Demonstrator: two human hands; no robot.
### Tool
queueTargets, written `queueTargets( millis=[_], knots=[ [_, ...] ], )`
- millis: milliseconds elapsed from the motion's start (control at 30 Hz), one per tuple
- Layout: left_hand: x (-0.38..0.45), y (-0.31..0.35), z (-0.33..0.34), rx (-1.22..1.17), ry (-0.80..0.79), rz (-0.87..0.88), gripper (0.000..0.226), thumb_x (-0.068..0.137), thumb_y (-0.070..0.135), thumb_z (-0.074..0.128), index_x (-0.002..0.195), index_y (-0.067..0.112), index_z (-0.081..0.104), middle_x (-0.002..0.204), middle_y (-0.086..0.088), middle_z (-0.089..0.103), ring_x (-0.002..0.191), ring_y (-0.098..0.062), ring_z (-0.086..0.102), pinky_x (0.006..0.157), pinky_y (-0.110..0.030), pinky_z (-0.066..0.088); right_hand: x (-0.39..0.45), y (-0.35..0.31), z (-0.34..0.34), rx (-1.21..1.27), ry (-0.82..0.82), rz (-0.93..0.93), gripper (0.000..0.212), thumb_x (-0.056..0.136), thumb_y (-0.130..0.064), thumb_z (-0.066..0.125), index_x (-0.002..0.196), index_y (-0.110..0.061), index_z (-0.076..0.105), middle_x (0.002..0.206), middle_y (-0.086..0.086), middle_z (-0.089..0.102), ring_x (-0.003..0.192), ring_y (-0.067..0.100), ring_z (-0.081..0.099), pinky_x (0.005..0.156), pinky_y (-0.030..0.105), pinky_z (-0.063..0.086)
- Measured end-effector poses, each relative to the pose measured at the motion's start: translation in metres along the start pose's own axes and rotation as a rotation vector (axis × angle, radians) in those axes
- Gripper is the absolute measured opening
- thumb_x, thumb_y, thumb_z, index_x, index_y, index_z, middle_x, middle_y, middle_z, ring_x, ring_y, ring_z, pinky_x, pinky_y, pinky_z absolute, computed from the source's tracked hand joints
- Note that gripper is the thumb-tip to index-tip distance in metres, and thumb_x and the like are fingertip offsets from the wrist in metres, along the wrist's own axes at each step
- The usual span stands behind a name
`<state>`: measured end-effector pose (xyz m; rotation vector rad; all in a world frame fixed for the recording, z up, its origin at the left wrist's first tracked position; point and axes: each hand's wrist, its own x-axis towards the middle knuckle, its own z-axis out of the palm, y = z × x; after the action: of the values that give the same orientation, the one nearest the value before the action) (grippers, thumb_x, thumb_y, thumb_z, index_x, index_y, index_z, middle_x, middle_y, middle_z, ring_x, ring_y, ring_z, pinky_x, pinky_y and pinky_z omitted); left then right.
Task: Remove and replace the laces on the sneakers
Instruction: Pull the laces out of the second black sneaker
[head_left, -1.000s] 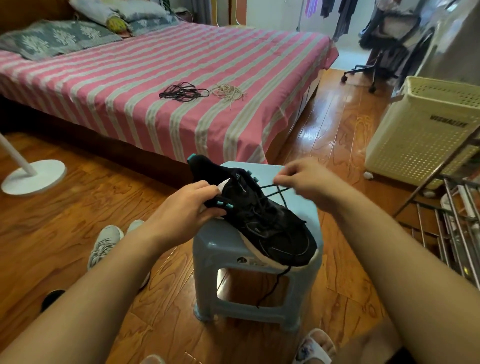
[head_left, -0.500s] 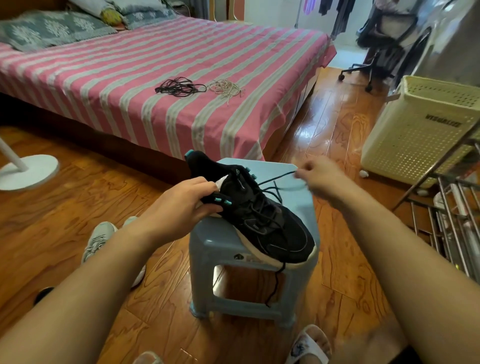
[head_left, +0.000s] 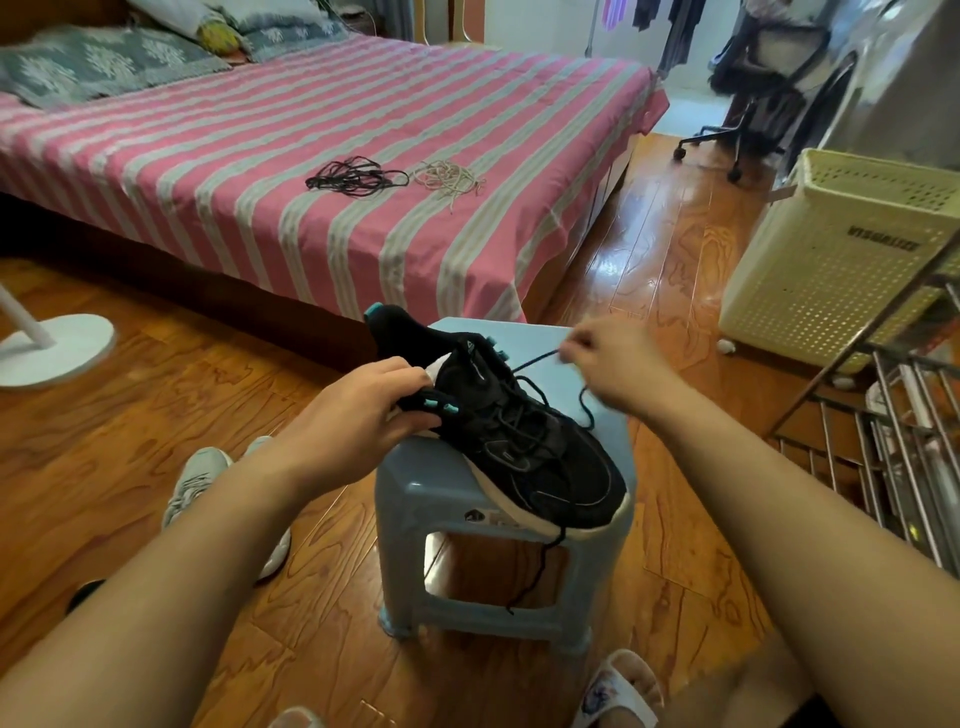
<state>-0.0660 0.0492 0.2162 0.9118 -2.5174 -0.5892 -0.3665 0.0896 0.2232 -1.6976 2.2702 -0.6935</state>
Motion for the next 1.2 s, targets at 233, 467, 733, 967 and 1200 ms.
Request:
queueTargets(
  millis=[233, 467, 733, 967, 1200],
  knots=[
    [0.001, 0.002, 0.000, -0.002, 0.003, -0.007, 0.012, 0.094, 0.026, 0.071, 0.098, 0.034, 0.063, 0.096, 0.016, 0.054, 0.090, -0.003, 0.055, 0.075, -0.032, 0.050, -0.014, 0.056, -0.023, -0.418, -0.019, 0.478, 0.038, 0.099, -0.019, 0.052, 0.135, -0.007, 0.056, 0.135, 0.019, 0.056, 0.126, 0.037, 0.051, 0.106, 0.040, 0.040],
    [0.004, 0.005, 0.002, -0.011, 0.026, -0.025, 0.013, 0.094, 0.026, 0.071, 0.101, 0.032, 0.063, 0.096, 0.014, 0.054, 0.090, -0.004, 0.055, 0.076, -0.036, 0.052, -0.049, -0.047, -0.016, 0.170, -0.255, -0.306, 0.011, 0.092, -0.019, 0.070, 0.096, -0.026, 0.078, 0.090, -0.013, 0.073, 0.088, 0.003, 0.065, 0.084, 0.024, 0.051],
    [0.000, 0.006, 0.004, 0.013, 0.035, -0.020, 0.012, 0.094, 0.028, 0.070, 0.105, 0.029, 0.064, 0.097, 0.014, 0.054, 0.092, -0.005, 0.055, 0.079, -0.038, 0.052, -0.059, -0.044, -0.015, 0.028, -0.161, -0.358, 0.017, 0.092, -0.018, 0.070, 0.106, -0.020, 0.060, 0.088, -0.008, 0.063, 0.083, 0.011, 0.056, 0.081, 0.035, 0.049],
    [0.002, 0.009, 0.004, 0.044, 0.051, -0.037, 0.011, 0.094, 0.030, 0.070, 0.103, 0.029, 0.063, 0.096, 0.013, 0.054, 0.090, -0.004, 0.054, 0.075, -0.036, 0.051, -0.069, -0.053, -0.004, -0.047, -0.081, -0.563, 0.011, 0.085, -0.027, 0.076, 0.096, -0.025, 0.073, 0.096, -0.006, 0.052, 0.096, 0.013, 0.045, 0.086, 0.023, 0.038],
    [0.003, 0.009, 0.002, 0.110, 0.047, -0.026, 0.009, 0.095, 0.033, 0.067, 0.102, 0.030, 0.063, 0.095, 0.012, 0.055, 0.088, -0.008, 0.055, 0.075, -0.041, 0.051, -0.067, -0.054, 0.018, -0.281, 0.104, -0.757, 0.015, 0.089, -0.024, 0.066, 0.079, -0.013, 0.064, 0.080, 0.002, 0.058, 0.078, 0.025, 0.050, 0.066, 0.042, 0.048]
  ],
)
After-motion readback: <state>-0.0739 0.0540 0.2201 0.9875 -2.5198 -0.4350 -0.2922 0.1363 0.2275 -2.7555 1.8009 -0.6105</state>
